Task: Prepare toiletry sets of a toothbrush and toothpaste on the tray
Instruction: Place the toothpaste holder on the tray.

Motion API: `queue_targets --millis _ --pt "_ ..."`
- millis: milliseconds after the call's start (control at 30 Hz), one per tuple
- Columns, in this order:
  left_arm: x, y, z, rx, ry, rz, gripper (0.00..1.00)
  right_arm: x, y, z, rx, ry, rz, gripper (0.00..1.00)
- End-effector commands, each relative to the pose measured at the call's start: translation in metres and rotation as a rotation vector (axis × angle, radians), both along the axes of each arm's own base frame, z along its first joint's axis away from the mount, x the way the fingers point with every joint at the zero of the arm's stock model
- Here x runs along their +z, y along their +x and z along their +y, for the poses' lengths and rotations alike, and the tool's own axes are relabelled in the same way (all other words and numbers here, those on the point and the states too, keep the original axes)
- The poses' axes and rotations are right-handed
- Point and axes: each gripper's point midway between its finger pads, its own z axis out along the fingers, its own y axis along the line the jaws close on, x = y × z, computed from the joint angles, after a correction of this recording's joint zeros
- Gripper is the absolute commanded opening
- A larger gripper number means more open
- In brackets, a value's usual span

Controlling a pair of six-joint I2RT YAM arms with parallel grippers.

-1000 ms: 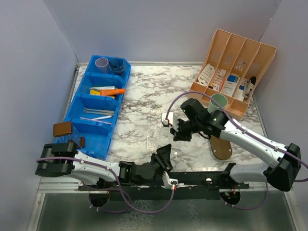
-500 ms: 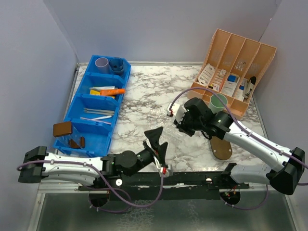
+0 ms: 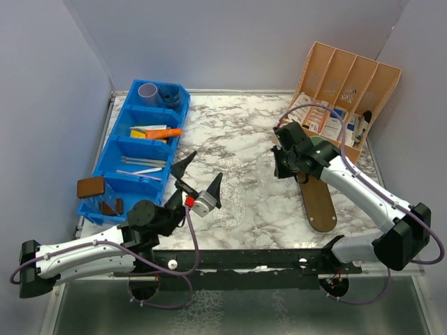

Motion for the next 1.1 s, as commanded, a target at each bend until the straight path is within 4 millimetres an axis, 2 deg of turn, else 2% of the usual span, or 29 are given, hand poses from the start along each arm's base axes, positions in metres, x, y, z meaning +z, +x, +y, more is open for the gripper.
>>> queue_targets --millis 0,233,500,733,967,1067 --pt "0.020 0.003 0.011 0.031 -0.112 0.025 0.93 -0.010 -0.007 -0.039 -0.320 -0.009 0.027 0.01" --pt "0.026 0.001 0.016 0.027 -0.149 0.030 0.93 -0.026 -0.008 -0.095 -0.533 -0.096 0.051 0.01" --pt "0.030 0.001 0.023 0.038 -0.169 0.026 0.91 -0.033 -0.009 -0.126 -0.640 -0.169 -0.021 0.01" --pt "0.027 0.001 0.020 0.035 -0.157 0.028 0.91 -0.034 -0.001 -0.139 -0.682 -0.192 -0.055 0.01" --pt "0.024 0.002 0.019 0.040 -0.147 0.030 0.91 -0.038 0.006 -0.141 -0.654 -0.196 -0.071 0.01" --pt "0.024 0.002 0.019 0.040 -0.146 0.030 0.91 -0.038 0.007 -0.141 -0.651 -0.193 -0.081 0.04"
